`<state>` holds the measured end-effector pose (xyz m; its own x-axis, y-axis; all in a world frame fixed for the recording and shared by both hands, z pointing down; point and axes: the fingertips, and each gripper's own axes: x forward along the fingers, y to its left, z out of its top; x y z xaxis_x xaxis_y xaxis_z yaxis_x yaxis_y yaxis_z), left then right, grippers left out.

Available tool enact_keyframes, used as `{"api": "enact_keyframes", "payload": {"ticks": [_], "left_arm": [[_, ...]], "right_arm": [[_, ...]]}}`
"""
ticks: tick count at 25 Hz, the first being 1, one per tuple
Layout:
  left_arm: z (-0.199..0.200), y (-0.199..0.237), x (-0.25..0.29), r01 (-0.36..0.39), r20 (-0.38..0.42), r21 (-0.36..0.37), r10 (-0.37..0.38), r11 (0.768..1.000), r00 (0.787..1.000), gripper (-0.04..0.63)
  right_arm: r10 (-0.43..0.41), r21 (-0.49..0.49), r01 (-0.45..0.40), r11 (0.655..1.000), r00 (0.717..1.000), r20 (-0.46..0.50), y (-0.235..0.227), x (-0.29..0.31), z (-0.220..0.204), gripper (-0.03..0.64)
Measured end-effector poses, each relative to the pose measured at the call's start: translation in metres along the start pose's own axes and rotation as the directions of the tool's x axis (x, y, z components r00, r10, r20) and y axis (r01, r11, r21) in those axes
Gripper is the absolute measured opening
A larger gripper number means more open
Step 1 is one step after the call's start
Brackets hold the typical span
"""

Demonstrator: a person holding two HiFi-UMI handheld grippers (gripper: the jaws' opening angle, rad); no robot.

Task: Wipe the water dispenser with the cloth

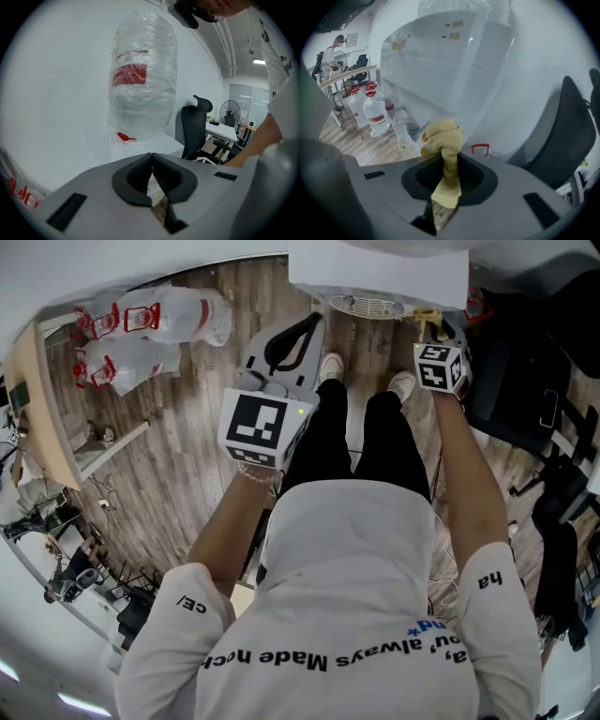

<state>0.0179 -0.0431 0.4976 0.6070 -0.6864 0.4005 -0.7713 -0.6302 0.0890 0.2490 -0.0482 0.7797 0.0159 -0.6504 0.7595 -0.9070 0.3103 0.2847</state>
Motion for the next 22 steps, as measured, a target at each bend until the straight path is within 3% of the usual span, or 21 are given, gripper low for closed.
{"api": "enact_keyframes", "payload": {"ticks": [22], "left_arm": [[-0.034, 0.002, 0.031, 0.016, -0.025, 0.038, -0.015, 0.999, 1.000, 0.020]], "right_arm": [[0.066, 0.043, -0.063, 0.997, 0.995, -0.078, 0.029, 0.073, -0.052, 0.086]]}}
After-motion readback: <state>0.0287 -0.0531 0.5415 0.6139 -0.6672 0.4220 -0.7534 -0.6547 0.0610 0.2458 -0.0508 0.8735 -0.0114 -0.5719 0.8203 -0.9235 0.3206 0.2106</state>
